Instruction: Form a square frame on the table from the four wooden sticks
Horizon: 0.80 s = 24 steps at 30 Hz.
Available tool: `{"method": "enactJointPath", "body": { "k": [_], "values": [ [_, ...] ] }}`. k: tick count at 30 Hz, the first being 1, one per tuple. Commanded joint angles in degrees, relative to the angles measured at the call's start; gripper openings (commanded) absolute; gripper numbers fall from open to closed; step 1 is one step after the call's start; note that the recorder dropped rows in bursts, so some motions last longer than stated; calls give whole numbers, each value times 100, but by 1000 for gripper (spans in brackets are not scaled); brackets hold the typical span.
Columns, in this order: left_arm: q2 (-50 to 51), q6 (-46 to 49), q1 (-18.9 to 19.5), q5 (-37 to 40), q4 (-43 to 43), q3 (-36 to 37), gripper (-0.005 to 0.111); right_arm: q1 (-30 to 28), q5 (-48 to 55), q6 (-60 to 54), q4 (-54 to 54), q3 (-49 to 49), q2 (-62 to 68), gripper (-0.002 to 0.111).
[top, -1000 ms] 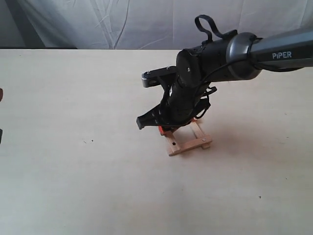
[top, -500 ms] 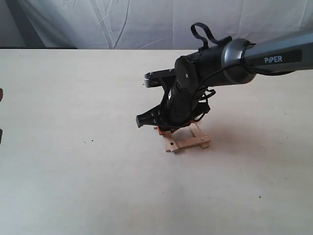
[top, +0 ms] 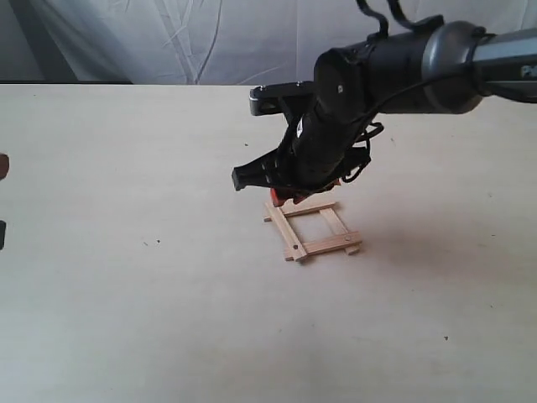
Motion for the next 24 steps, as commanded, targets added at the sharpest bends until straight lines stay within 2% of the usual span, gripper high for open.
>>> {"method": "enactJointPath", "body": {
  "k": [1, 7, 11, 15, 18, 24],
  "values": [
    [-25, -37, 37, 365, -277, 31, 0, -25, 479, 10, -19, -26, -373, 0],
    [-25, -560, 37, 736, -277, 31, 0, -66, 379, 10, -114, 497, -905, 0],
    [-25, -658, 37, 799, -277, 31, 0, -347, 91, -121, 3, 1330, -1652, -1],
    [-25, -643, 37, 1072, -107, 108, 0, -956, -390, -198, -21, 2529, -2671, -1],
    [-25, -643, 37, 987, -62, 307, 0, -1289, -798, -254, -203, 3308, -3449, -1],
    [-25, -643, 37, 790, -223, 410, 0, -1380, -1644, -229, -623, 4370, -5091, -1]
  ]
}}
